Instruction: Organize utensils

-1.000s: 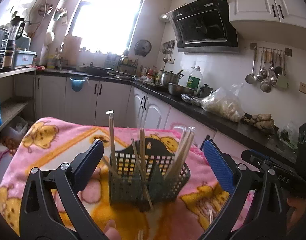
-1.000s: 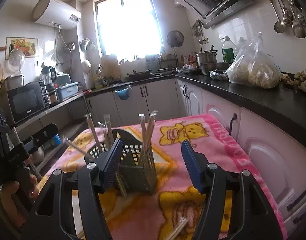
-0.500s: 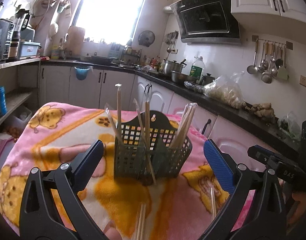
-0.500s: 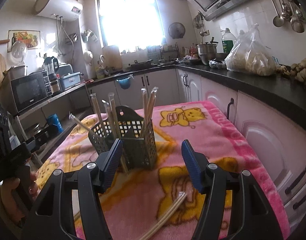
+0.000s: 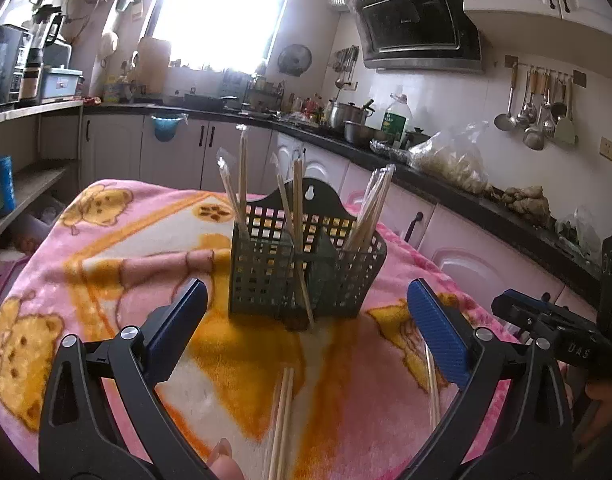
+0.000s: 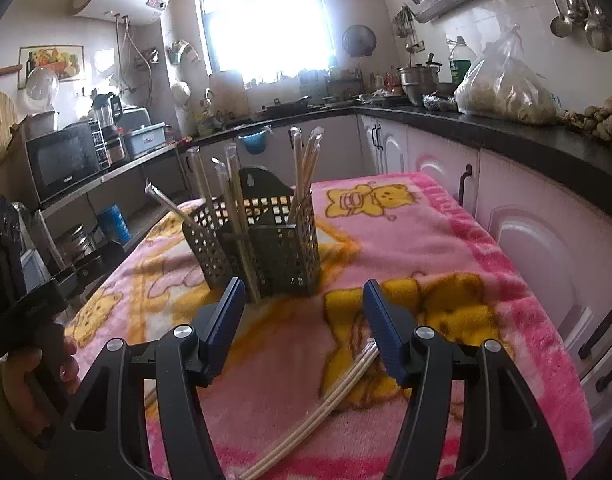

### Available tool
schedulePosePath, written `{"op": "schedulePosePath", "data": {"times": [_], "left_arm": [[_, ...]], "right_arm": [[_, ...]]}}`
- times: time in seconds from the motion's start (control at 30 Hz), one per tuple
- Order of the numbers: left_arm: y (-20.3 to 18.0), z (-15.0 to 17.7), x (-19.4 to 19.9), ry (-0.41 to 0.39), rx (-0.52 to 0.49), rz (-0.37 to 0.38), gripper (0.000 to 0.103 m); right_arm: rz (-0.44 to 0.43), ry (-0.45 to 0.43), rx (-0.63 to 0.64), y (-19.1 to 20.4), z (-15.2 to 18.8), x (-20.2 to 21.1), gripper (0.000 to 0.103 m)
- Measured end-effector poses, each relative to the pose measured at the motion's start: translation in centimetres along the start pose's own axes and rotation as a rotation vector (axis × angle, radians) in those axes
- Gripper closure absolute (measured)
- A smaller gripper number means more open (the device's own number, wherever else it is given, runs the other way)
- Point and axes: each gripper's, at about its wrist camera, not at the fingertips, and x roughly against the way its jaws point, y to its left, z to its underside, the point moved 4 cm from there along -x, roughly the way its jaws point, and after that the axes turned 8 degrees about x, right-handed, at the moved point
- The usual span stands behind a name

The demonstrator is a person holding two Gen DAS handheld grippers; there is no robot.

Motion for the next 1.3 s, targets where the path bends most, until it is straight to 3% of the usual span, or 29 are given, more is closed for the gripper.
{"op": "schedulePosePath", "data": {"times": [0.6,1.1,1.3], "left_arm": [[0.5,5.3,-3.1,0.225,-0.049,-0.033,0.012],[0.5,8.5,-6.7,0.413,-0.106,-0.088,0.012],[0.9,9.3,-8.7,0.500,-0.095,-0.100,0.028]], "right_arm": [[-0.010,0.081,-0.016,-0.4,3.6,-1.0,0.044],[-0.023,0.206,-0.019,-1.2,6.6,-3.0,0.044],[-0.030,0.311,-0.077,-2.4,7.8,-5.3,0.044]]}}
